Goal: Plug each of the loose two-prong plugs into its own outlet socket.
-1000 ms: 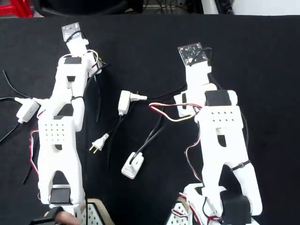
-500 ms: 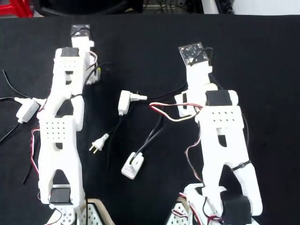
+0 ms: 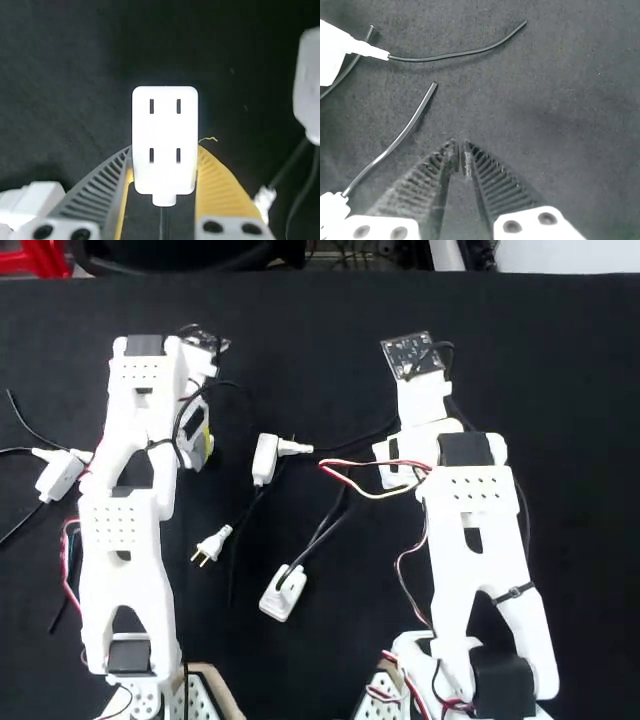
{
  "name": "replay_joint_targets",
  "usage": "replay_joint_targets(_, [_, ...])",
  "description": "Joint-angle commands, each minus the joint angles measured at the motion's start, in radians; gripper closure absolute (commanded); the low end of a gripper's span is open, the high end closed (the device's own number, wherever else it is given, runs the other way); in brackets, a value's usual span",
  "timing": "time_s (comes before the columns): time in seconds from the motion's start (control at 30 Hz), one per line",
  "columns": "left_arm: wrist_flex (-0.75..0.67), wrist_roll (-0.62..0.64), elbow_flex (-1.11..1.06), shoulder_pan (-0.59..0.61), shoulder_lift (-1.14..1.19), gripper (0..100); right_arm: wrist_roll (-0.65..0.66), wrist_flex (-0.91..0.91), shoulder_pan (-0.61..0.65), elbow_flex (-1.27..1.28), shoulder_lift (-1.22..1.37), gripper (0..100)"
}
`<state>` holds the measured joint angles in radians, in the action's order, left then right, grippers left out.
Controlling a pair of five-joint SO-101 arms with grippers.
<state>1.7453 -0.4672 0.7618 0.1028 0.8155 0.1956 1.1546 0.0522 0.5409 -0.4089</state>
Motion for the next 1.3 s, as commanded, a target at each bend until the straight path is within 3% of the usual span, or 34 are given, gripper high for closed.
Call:
replay_joint_targets(0.0, [-0.008,-0.044,-0.142,-0.015,-0.183,97,0.026,-0.012,0.012,-0.002,-0.002,98.4])
replay_joint_targets(0.13, [-0.164,-0.06,-0.486,-0.015,-0.387,97,0.041,-0.012,0.014,-0.002,-0.002,98.5])
replay_joint_targets(0.37, [-0.709,-0.101,-1.265,-0.005,-0.799,97,0.04,-0.012,0.015,-0.002,-0.002,98.4])
replay_joint_targets(0.5, [-0.847,-0.112,-1.469,-0.004,-0.95,96,0.041,-0.012,0.015,-0.002,-0.002,98.4])
replay_joint_targets(0.8, [-0.859,-0.212,-1.494,0.015,-0.93,63,0.041,-0.014,0.015,0.007,-0.002,98.4])
replay_joint_targets(1.03, [-0.686,-0.21,-1.475,0.097,-1.099,63,0.041,-0.014,0.015,0.007,-0.002,98.4])
replay_joint_targets(1.27, [-0.598,-0.117,-1.647,0.041,-1.505,63,0.041,-0.014,0.015,0.007,-0.002,98.4])
